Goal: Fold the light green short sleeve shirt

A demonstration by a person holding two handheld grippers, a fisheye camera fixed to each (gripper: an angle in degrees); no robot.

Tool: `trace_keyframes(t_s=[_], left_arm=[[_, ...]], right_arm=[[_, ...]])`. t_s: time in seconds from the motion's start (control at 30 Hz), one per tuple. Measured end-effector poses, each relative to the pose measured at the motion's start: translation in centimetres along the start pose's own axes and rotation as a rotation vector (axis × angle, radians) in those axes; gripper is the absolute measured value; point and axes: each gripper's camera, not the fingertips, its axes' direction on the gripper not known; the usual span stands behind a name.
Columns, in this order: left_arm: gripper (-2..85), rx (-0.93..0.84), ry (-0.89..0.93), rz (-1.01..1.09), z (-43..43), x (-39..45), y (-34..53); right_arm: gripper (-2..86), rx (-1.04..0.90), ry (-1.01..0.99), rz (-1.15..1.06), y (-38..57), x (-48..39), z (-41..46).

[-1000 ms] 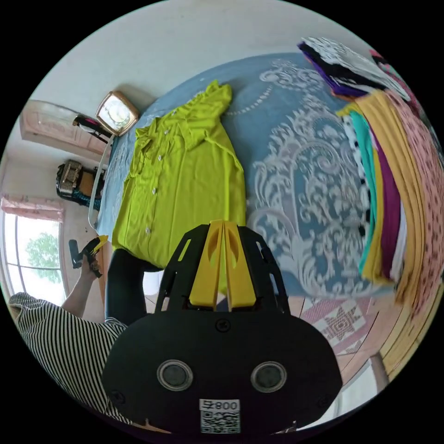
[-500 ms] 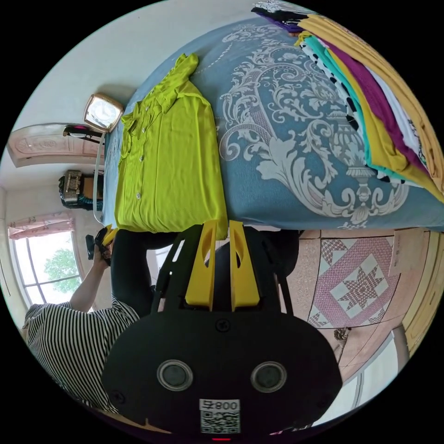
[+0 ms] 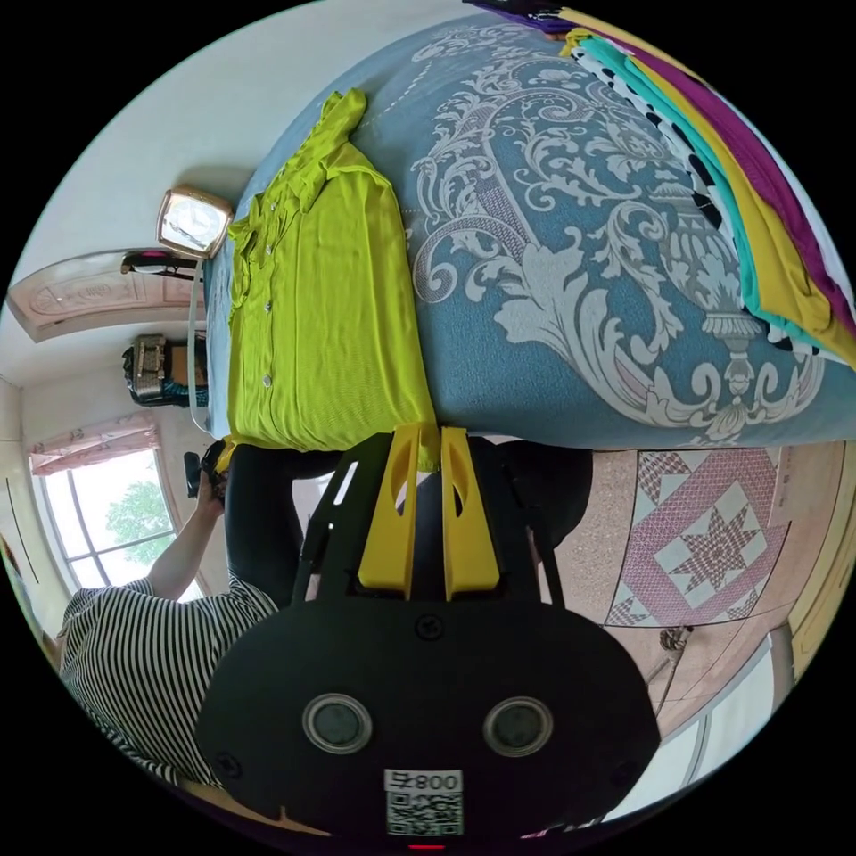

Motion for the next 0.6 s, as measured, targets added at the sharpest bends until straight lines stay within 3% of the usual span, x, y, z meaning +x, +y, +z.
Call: trace_keyframes(t_s=[0.6], left_arm=[[1.3, 0.064, 0.131, -0.082, -9.0, 1.4, 8.9]], right_arm=[[1.0, -0.013, -0.006, -0.014, 4.3, 4.4, 1.9]])
